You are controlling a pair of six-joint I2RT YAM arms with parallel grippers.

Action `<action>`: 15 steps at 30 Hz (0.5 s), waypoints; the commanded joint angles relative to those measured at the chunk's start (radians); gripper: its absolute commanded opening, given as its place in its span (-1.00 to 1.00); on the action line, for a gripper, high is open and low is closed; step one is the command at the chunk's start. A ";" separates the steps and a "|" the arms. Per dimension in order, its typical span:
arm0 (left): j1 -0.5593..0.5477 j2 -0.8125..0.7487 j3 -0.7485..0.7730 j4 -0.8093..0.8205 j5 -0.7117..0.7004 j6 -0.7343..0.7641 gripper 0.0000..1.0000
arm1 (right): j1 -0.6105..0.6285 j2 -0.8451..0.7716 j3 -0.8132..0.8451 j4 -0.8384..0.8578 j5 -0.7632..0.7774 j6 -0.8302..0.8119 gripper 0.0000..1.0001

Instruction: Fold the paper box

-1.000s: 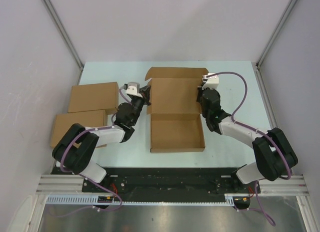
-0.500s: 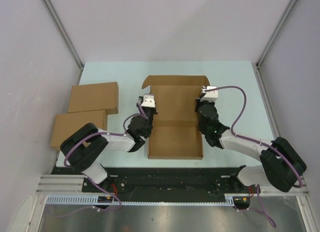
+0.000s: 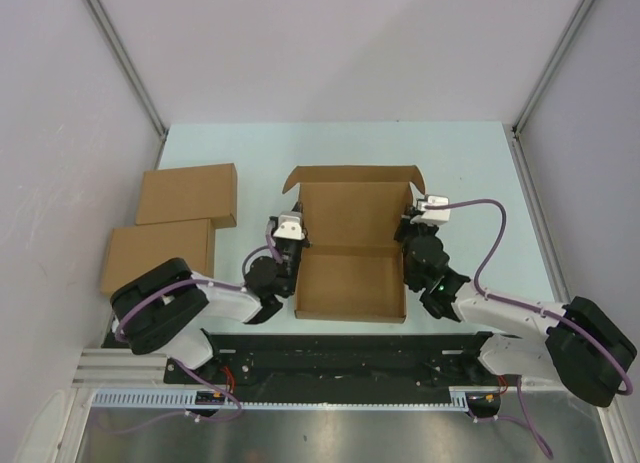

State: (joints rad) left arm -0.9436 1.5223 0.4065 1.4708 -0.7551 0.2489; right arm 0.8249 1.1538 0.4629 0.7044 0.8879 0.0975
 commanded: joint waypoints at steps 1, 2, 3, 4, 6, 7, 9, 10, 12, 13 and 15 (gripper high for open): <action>-0.052 -0.002 -0.101 0.255 -0.001 -0.052 -0.99 | 0.057 -0.008 -0.075 -0.043 0.048 0.036 -1.00; -0.061 -0.004 -0.112 0.255 -0.004 -0.062 -0.99 | 0.066 -0.011 -0.092 -0.039 0.052 0.038 -1.00; -0.063 -0.004 -0.123 0.255 -0.006 -0.078 -0.99 | 0.072 -0.012 -0.096 -0.033 0.055 0.039 -1.00; -0.067 -0.001 -0.141 0.255 -0.018 -0.088 -0.99 | 0.080 -0.009 -0.104 -0.031 0.060 0.041 -1.00; -0.084 0.002 -0.158 0.255 -0.021 -0.112 -0.99 | 0.102 -0.008 -0.124 -0.026 0.072 0.054 -1.00; -0.092 0.002 -0.173 0.255 -0.032 -0.117 -0.99 | 0.109 -0.006 -0.133 -0.023 0.077 0.056 -1.00; -0.118 0.004 -0.184 0.255 -0.036 -0.128 -0.99 | 0.144 -0.009 -0.159 -0.019 0.098 0.065 -1.00; -0.127 0.007 -0.193 0.255 -0.042 -0.131 -0.99 | 0.160 -0.011 -0.167 -0.020 0.105 0.079 -1.00; -0.153 0.010 -0.198 0.255 -0.053 -0.134 -0.99 | 0.199 -0.008 -0.184 -0.028 0.132 0.096 -1.00; -0.162 0.016 -0.202 0.255 -0.058 -0.135 -0.99 | 0.212 -0.008 -0.197 -0.034 0.141 0.117 -1.00; -0.188 0.025 -0.207 0.255 -0.076 -0.137 -0.99 | 0.239 -0.011 -0.207 -0.061 0.172 0.142 -1.00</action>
State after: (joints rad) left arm -1.0615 1.4757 0.2516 1.5082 -0.8181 0.1745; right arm 0.9955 1.1046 0.3187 0.8085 1.0424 0.1341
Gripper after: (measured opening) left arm 0.008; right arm 0.043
